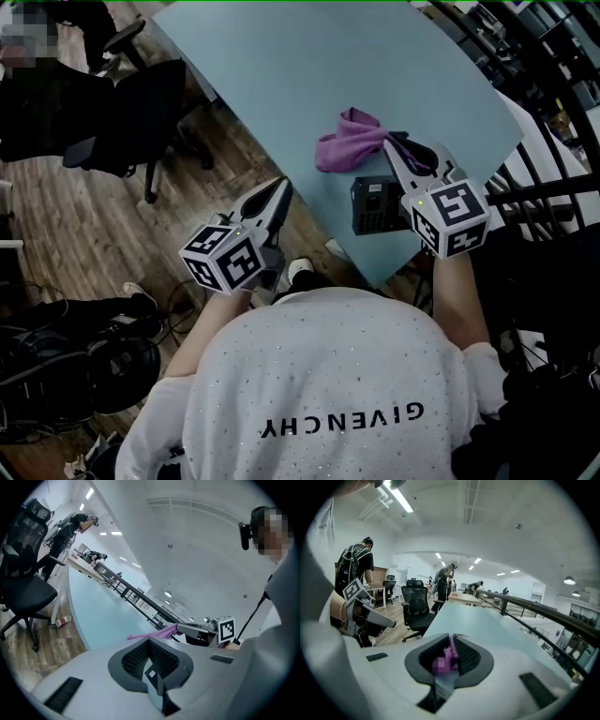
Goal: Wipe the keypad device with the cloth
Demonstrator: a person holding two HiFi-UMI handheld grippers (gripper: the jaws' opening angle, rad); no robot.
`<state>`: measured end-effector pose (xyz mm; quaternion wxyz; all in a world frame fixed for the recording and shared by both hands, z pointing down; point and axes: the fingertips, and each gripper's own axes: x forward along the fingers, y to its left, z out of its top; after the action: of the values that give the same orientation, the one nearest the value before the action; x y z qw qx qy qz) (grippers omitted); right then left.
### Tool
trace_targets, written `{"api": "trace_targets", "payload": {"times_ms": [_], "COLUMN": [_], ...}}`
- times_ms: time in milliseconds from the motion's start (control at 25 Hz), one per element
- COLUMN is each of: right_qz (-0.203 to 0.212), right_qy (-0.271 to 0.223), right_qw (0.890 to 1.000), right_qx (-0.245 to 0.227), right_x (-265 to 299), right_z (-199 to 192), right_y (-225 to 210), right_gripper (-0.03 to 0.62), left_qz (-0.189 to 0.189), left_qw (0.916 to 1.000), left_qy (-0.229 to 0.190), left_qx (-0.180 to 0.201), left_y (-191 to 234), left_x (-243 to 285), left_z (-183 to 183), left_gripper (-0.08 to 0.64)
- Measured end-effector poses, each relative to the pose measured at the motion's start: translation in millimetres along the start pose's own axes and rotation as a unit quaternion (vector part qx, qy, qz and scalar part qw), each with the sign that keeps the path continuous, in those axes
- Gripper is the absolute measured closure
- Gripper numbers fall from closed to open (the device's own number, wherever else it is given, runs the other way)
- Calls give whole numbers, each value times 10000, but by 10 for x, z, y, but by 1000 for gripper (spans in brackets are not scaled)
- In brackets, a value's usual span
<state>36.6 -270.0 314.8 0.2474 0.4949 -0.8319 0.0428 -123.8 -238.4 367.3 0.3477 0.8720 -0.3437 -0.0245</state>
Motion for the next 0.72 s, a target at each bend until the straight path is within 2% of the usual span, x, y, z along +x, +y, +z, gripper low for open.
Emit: {"api": "trace_targets", "payload": {"times_ms": [160, 360, 560, 720], "right_qz": [142, 310, 330, 272], "right_qy": [679, 1263, 1613, 1625], "right_qw": [9972, 9915, 9861, 9851], "right_qx": [281, 68, 205, 489], "right_x": [94, 115, 120, 127], "right_z": [-360, -674, -894, -958], "right_y": [189, 374, 406, 393], "right_gripper": [561, 561, 561, 561], "left_qz": [-112, -286, -283, -273], "left_qw": [9999, 9995, 9995, 9995], "left_qy": [26, 20, 75, 77], "left_qx": [-5, 124, 143, 113], "left_y": [47, -35, 14, 75], "left_x": [48, 122, 173, 152], "left_z": [52, 125, 118, 98], "left_gripper": [560, 560, 558, 560]}}
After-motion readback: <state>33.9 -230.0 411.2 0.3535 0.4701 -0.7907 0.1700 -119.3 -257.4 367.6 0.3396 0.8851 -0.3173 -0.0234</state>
